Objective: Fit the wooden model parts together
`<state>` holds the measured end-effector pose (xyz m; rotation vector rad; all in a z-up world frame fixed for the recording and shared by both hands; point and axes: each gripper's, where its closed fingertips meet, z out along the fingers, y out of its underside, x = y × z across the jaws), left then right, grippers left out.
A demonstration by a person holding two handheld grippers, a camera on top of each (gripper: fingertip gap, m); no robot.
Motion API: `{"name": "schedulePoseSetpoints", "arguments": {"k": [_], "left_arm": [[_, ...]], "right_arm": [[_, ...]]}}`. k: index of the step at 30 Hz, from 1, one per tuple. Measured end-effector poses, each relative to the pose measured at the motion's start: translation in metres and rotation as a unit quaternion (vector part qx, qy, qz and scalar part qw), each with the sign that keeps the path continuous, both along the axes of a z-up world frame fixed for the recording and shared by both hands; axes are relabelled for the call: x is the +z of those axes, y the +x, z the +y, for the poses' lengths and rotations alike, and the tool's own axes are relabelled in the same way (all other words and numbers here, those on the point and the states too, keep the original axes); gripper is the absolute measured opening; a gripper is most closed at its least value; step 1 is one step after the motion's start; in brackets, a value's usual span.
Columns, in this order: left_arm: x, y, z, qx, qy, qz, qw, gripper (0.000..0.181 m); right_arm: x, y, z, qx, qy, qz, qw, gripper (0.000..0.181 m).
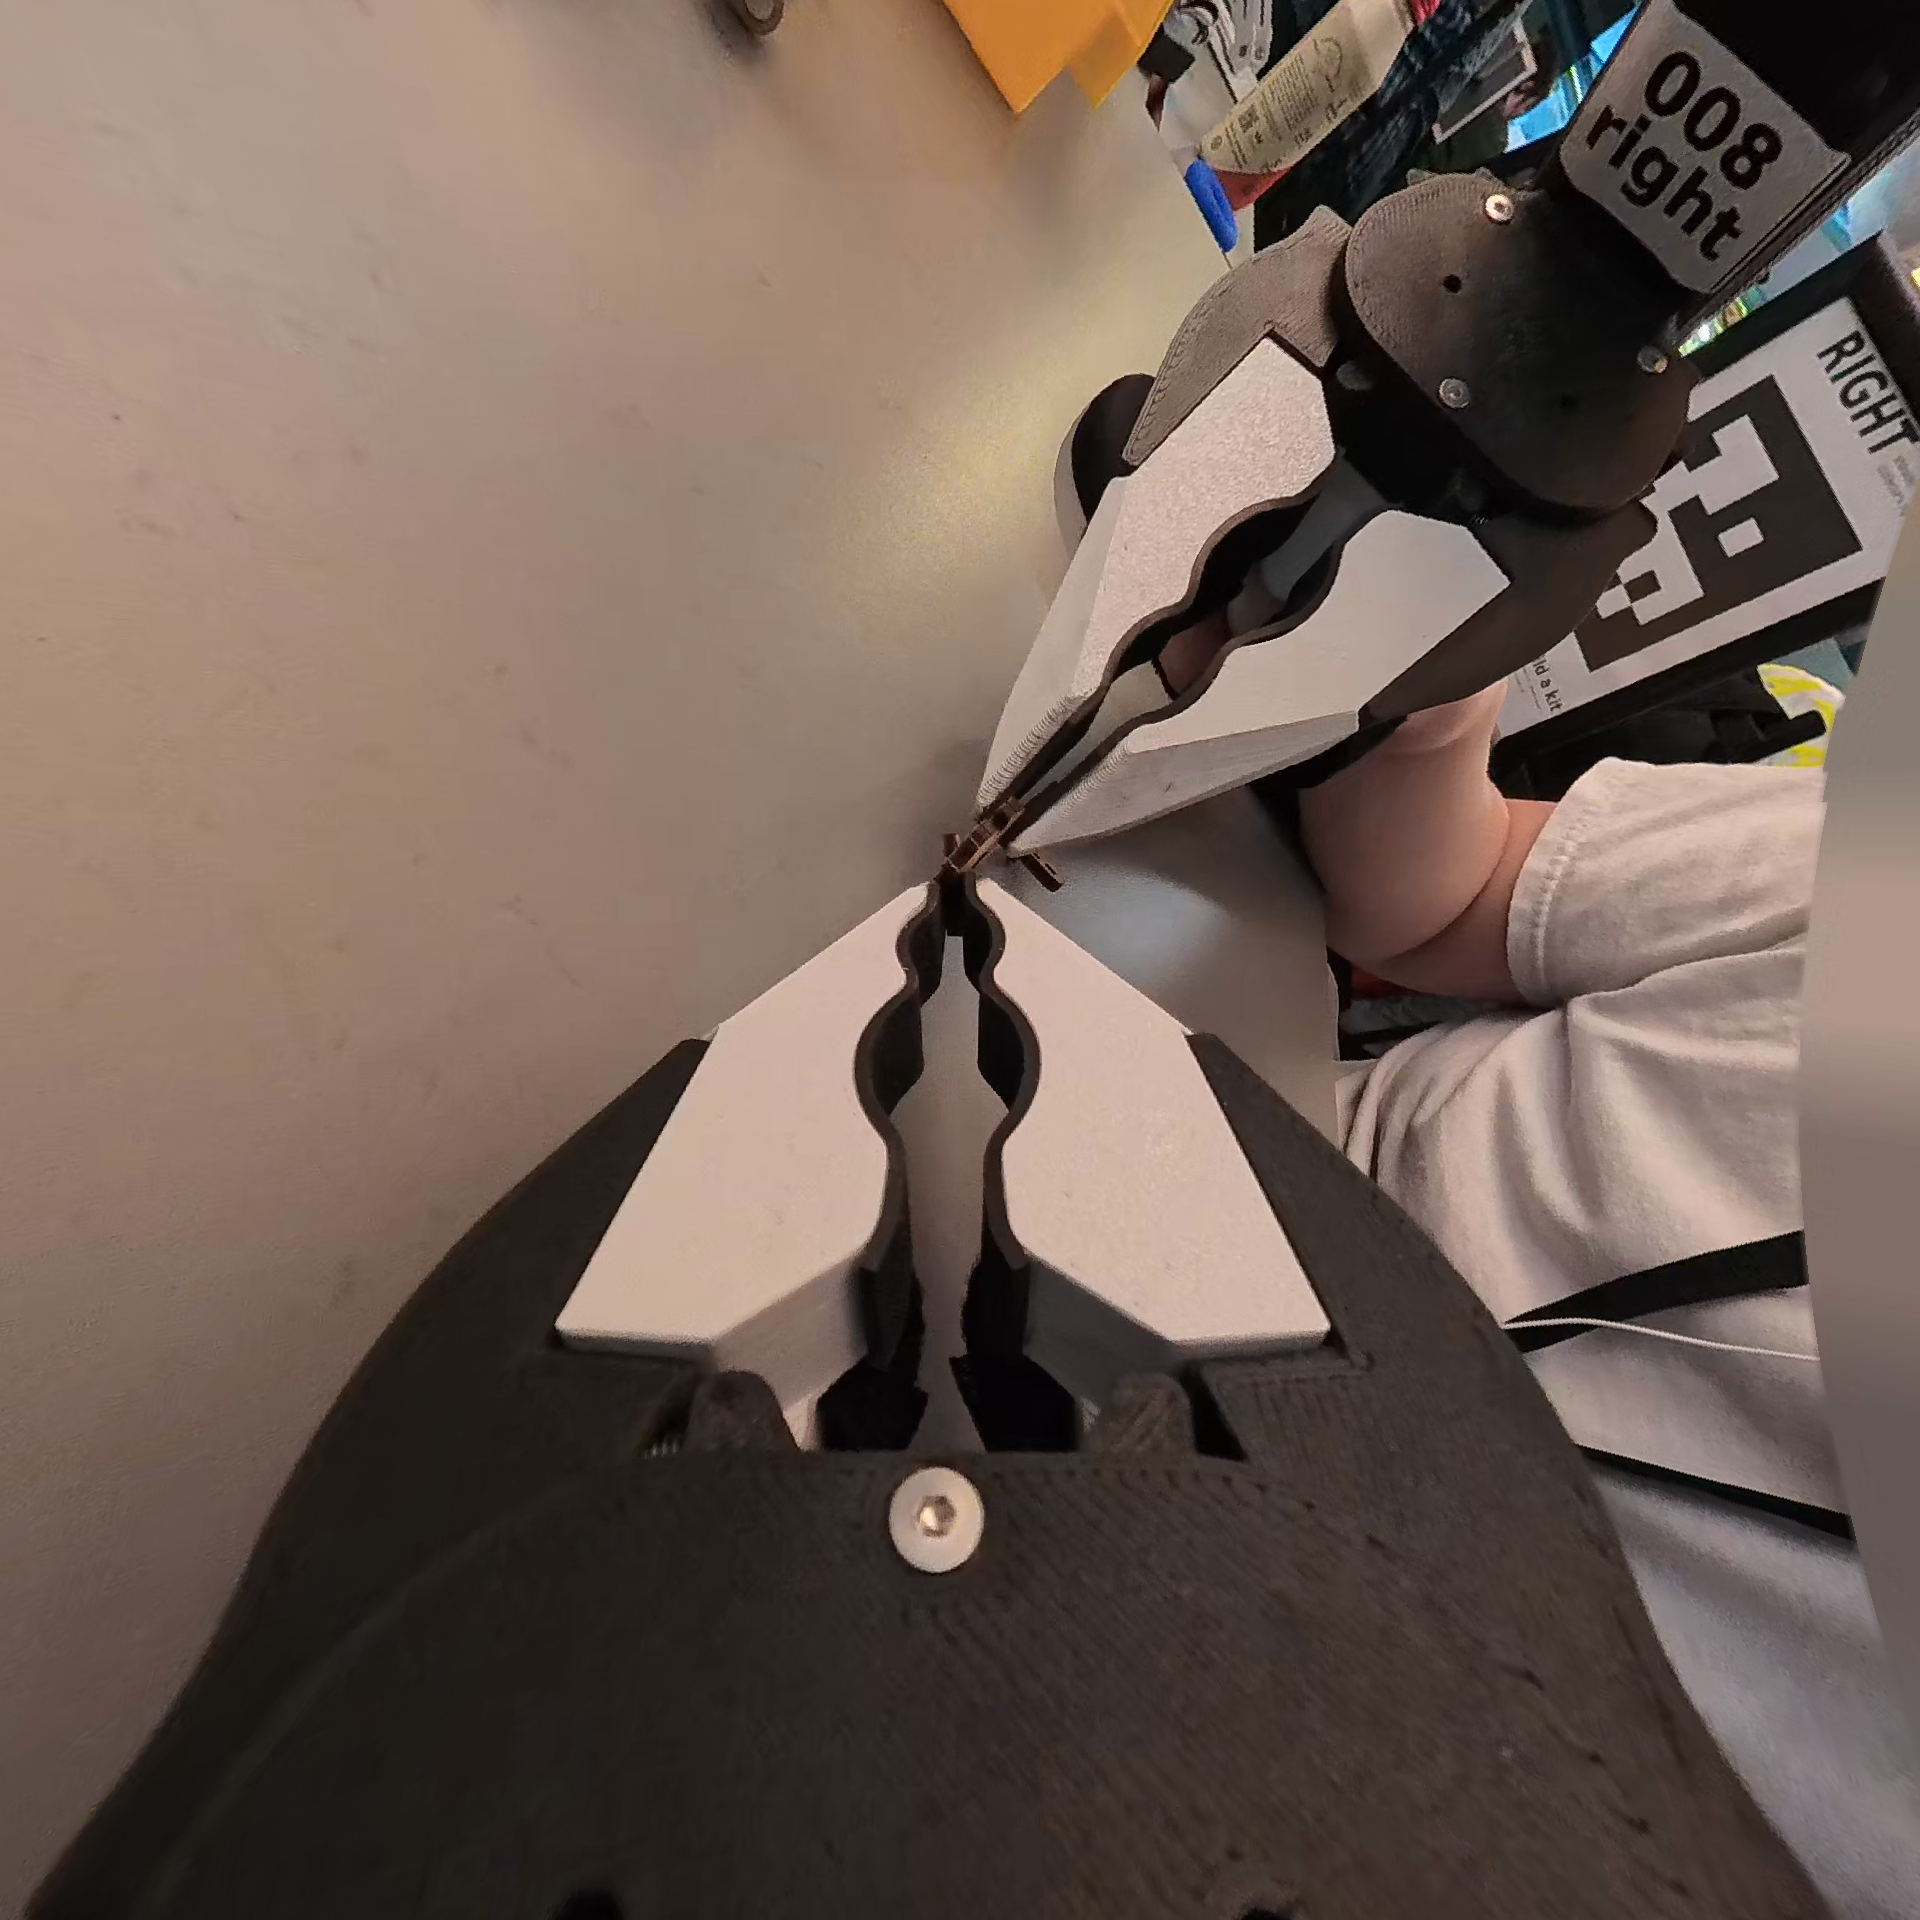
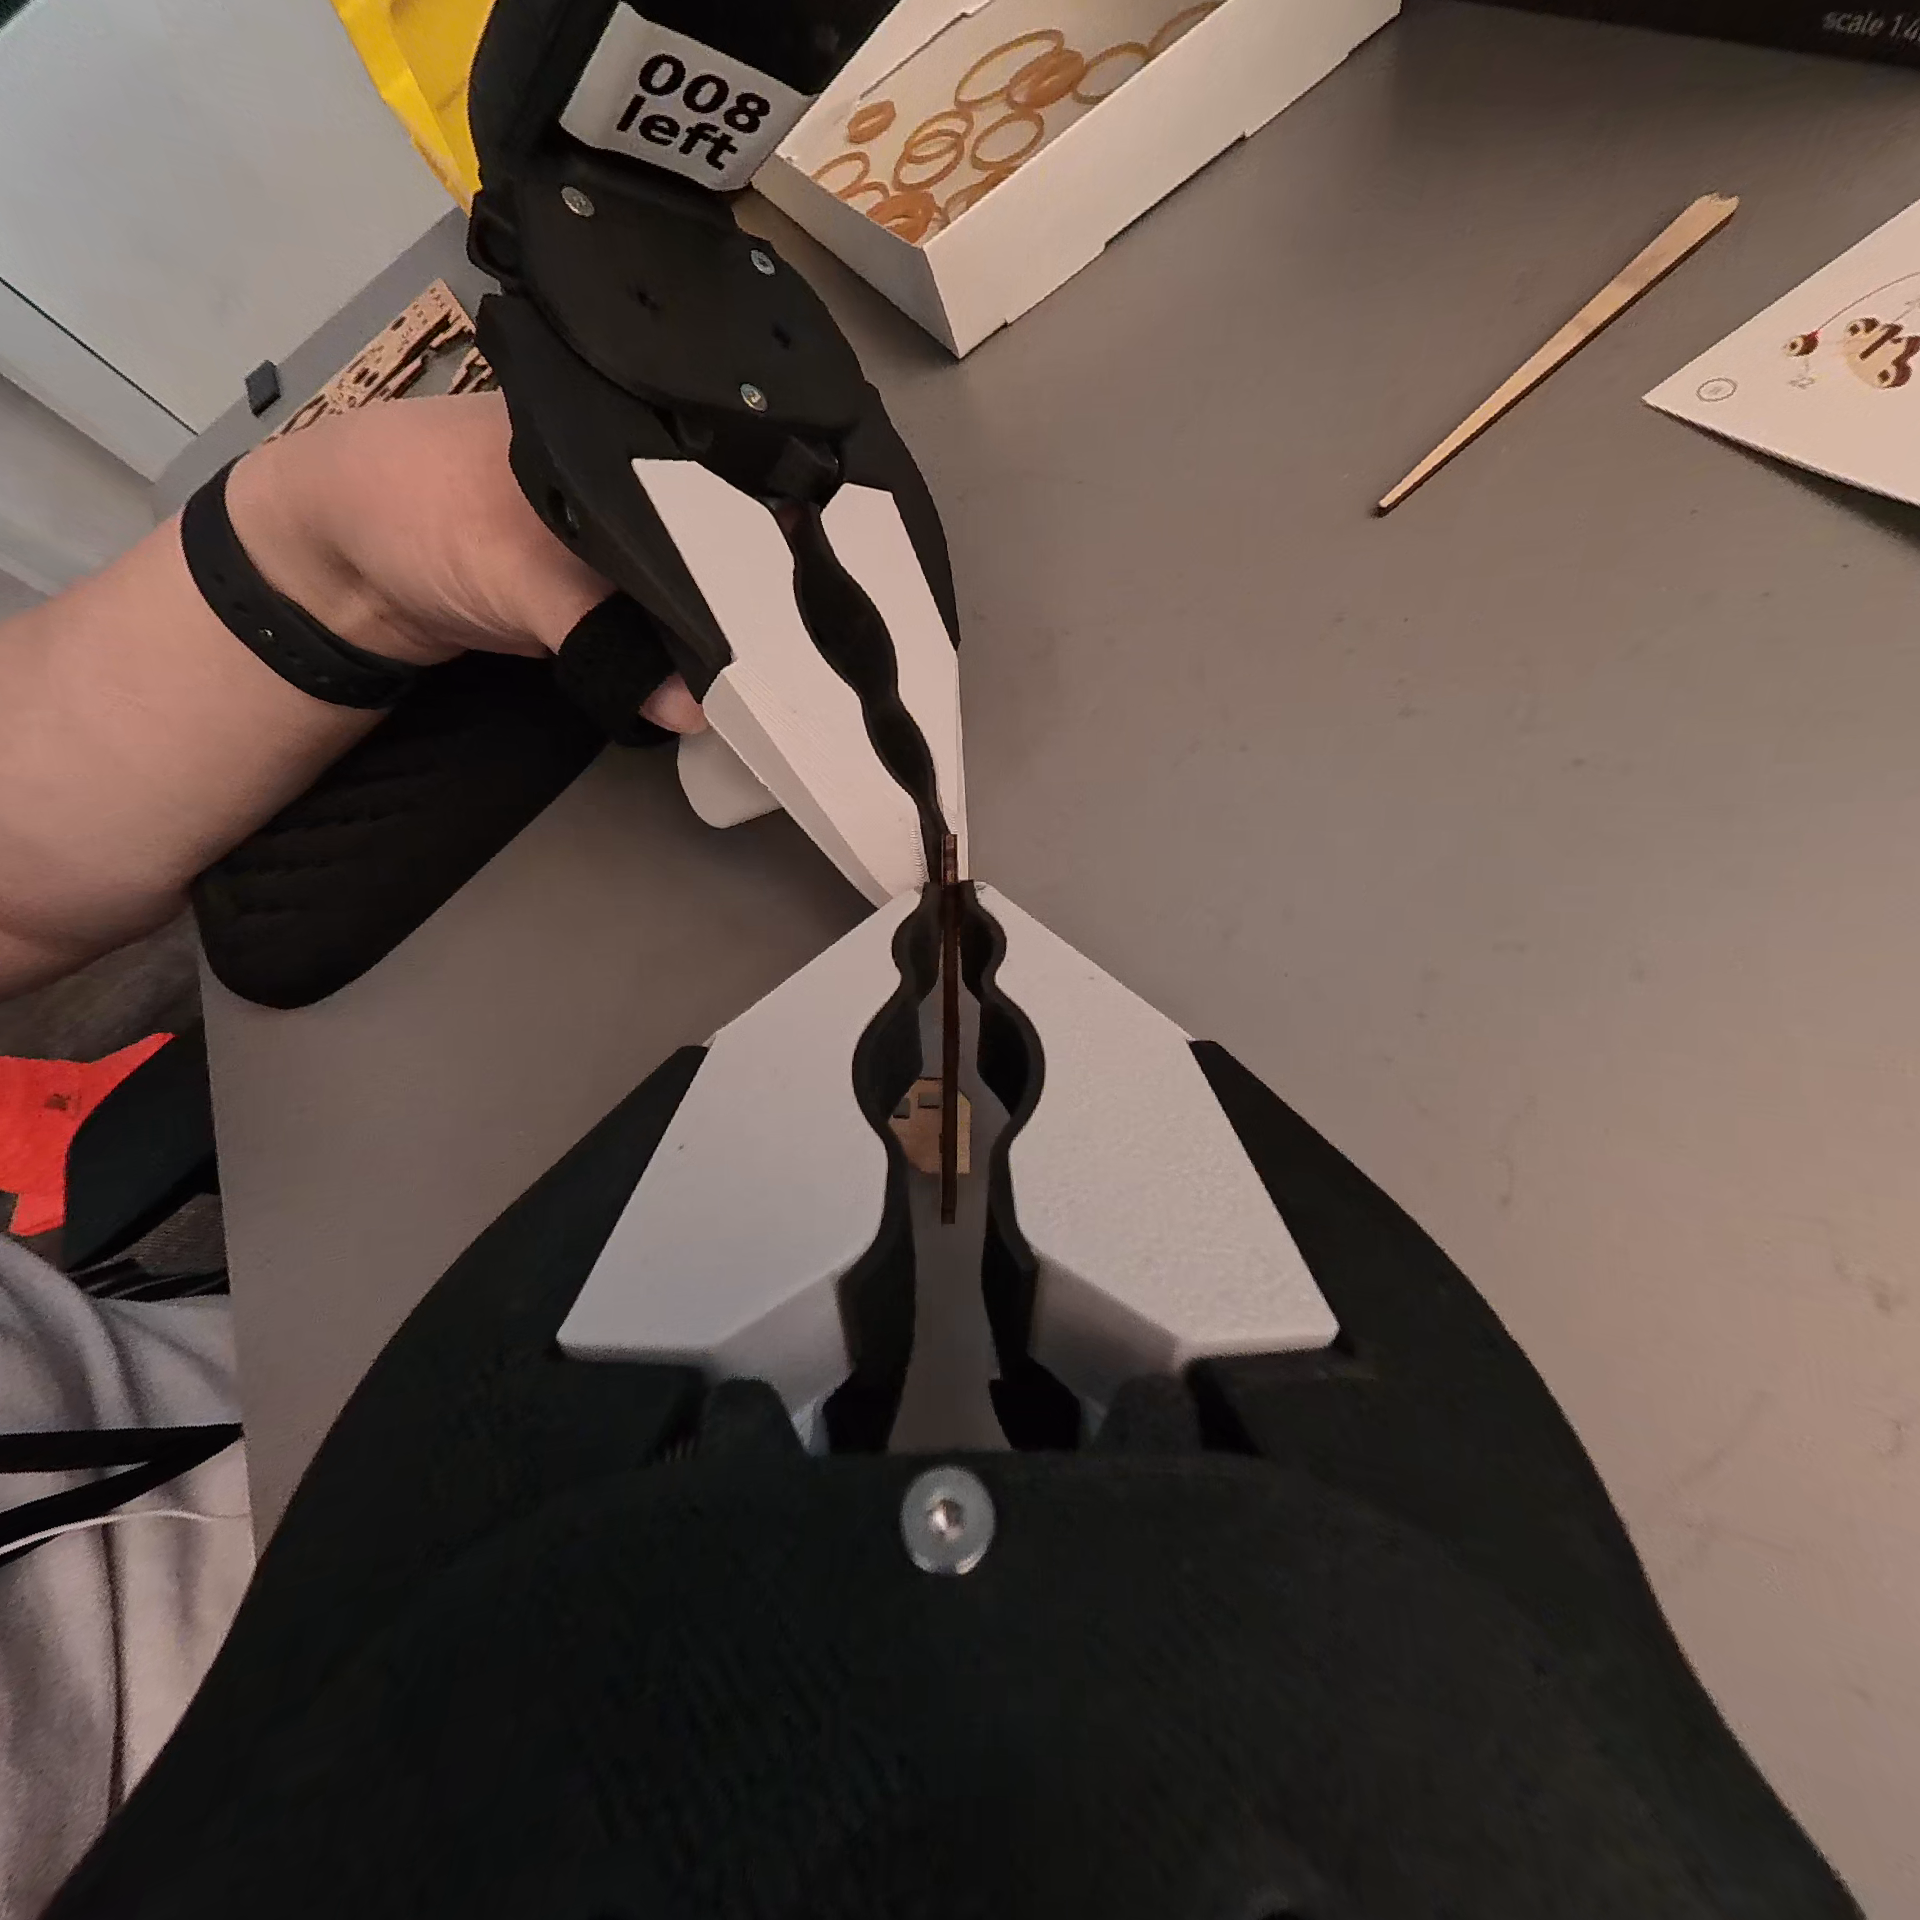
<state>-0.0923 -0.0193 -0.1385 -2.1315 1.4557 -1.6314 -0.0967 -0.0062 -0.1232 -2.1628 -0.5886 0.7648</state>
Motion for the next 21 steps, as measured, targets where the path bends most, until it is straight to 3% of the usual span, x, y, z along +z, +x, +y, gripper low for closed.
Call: {"name": "schedulePoseSetpoints", "arguments": {"k": [21], "left_arm": [[0.0003,0.0001,0.001,0.003,-0.005,-0.001,1.0,0.0]], "right_arm": [[-0.0002,0.0004,0.0,0.0,0.003,-0.003,1.0,0.003]]}}
